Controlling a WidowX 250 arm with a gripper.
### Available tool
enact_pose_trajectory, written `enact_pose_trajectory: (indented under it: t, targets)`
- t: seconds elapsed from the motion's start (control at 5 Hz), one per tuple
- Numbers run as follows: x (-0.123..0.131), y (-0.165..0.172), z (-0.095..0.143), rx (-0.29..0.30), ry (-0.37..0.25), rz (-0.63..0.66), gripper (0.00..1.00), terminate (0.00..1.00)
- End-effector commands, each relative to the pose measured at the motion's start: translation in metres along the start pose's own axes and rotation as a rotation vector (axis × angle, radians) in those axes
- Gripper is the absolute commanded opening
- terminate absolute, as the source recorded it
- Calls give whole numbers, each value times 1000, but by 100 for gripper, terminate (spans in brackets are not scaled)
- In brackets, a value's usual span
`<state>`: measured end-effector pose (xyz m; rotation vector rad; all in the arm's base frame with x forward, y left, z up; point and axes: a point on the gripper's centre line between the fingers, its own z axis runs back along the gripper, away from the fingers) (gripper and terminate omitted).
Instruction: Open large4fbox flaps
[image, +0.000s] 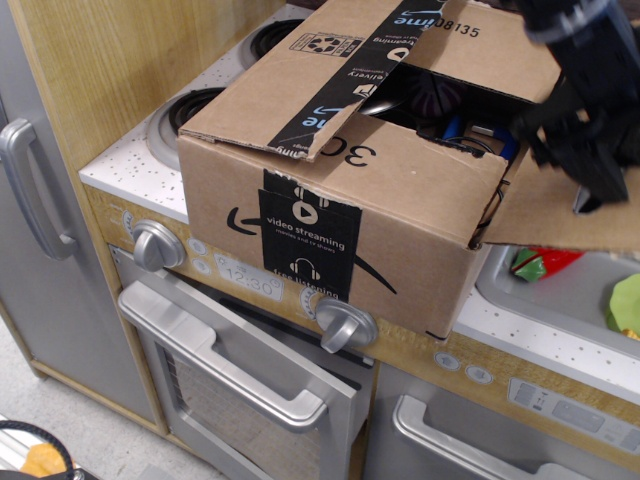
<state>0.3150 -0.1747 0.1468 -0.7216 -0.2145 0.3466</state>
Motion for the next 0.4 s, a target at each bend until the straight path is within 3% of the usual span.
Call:
enact_pose_trajectory:
  t: [0.0, 0.2]
  targets:
    - [16, -1, -3, -17, -30, -54, 100, 0]
    - [19, 5, -8, -7, -20, -63, 100, 100]
